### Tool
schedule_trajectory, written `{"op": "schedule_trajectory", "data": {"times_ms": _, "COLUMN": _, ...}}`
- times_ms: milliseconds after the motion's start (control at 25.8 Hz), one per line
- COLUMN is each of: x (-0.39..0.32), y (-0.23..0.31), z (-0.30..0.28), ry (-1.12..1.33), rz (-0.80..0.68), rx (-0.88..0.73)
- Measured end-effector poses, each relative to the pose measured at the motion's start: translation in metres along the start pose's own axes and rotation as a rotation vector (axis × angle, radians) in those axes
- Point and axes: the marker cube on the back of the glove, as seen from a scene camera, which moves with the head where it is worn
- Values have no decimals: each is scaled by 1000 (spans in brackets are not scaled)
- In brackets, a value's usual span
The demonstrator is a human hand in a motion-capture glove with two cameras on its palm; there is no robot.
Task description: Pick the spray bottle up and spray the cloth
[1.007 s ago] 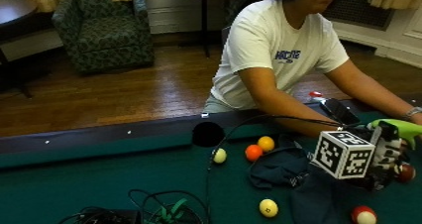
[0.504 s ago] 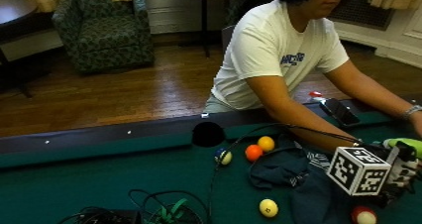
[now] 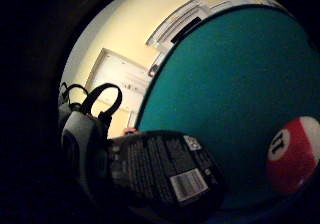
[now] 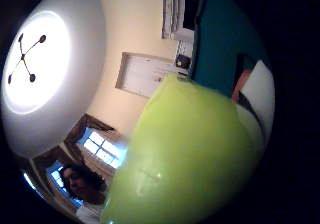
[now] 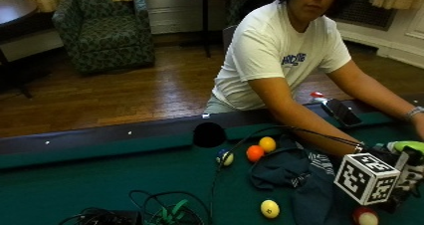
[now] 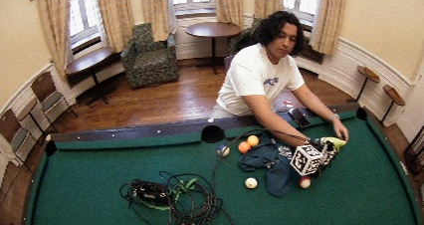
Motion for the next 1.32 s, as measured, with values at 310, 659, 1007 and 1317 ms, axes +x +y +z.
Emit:
{"op": "schedule_trajectory", "data": {"times_ms": 310, "x": -1, "y": 7, "z": -2, "ry": -13, "rz": 29, "rx": -101}}
{"op": "schedule_trajectory", "data": {"times_ms": 659, "x": 4, "y": 19, "z": -19, "ry": 74, "rz": 74, "rx": -165}}
{"op": "schedule_trajectory", "data": {"times_ms": 1007, "x": -7, "y": 57, "z": -65, "ry": 299, "rz": 37, "rx": -297}}
{"op": "schedule_trajectory", "data": {"times_ms": 1317, "x": -36, "y": 88, "z": -121, "ry": 453, "rz": -70, "rx": -321}}
